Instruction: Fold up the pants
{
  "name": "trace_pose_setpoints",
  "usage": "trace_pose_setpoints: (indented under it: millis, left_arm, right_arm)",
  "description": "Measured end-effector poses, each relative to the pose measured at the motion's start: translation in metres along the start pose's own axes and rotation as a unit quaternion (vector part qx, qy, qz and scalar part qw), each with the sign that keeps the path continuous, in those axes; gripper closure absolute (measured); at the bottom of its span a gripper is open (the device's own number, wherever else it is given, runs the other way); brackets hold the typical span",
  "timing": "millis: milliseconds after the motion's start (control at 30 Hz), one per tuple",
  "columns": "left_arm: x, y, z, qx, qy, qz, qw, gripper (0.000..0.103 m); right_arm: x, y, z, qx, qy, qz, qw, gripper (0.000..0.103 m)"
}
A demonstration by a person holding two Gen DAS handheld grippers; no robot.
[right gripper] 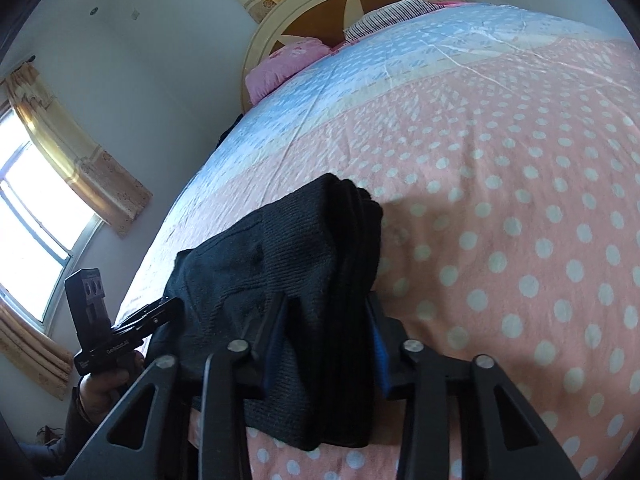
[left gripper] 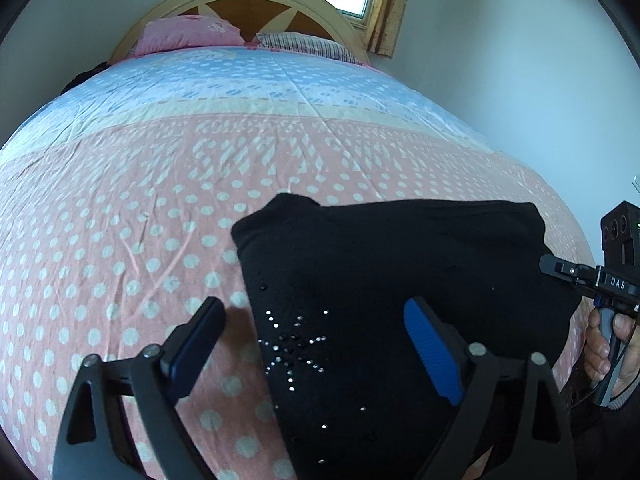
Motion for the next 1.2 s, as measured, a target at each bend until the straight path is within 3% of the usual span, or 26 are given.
trace_pose_setpoints:
  millis: [67, 133, 200, 267, 333, 400, 767, 933, 1200]
  left_arm:
    - [-0.001, 0.001, -0.003, 0.003, 0.012, -0.001, 0.9999, 0.020]
    - [-0.001, 0.000, -0.007, 0.004, 0.028, -0.002, 0.9996, 0.034]
    - [-0.002, -0.001, -0.009, 0.005, 0.035, -0.005, 0.9994, 0.039]
    - [-0.005, -0.001, -0.010, 0.008, 0.038, -0.010, 0.9992, 0.051]
    - [-0.010, -0.002, -0.012, 0.013, 0.036, -0.016, 0.9991, 0.072]
    - [-0.014, -0.004, -0.013, 0.018, 0.030, -0.019, 0.9992, 0.081]
    - [-0.057, -0.020, -0.006, 0.027, 0.012, -0.050, 0.9984, 0.086]
    - [-0.085, -0.035, 0.022, 0.035, -0.023, -0.067, 0.9969, 0.086]
    - [-0.116, -0.040, 0.084, 0.026, -0.085, -0.072, 0.9934, 0.086]
  right_arm:
    - [-0.002, 0.001, 0.006, -0.010, 0.002, -0.004, 1.000, 0.073]
    - [-0.004, 0.001, 0.013, -0.021, 0.005, -0.008, 1.000, 0.075]
    - [-0.007, 0.001, 0.020, -0.030, 0.005, -0.012, 0.999, 0.076]
    - [-0.012, -0.001, 0.028, -0.041, 0.004, -0.018, 0.999, 0.077]
    - [-0.019, -0.005, 0.039, -0.054, 0.000, -0.025, 0.998, 0.077]
    - [-0.024, -0.008, 0.051, -0.068, -0.004, -0.031, 0.997, 0.077]
    - [0.004, -0.032, 0.115, -0.129, -0.032, -0.015, 0.991, 0.078]
    - [0.046, -0.042, 0.153, -0.141, -0.065, 0.009, 0.988, 0.078]
    - [0.116, -0.031, 0.211, -0.169, -0.096, 0.058, 0.979, 0.078]
Point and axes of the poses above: each gripper's, at about its wrist camera, not at the fingertips, and x roughly the way its jaws point, z to its left, y to its underside, the point moved 8 cm from there along x, roughly the way its jaws point, and after that the axes turned 7 degrees about -z, right-handed, at the moved point
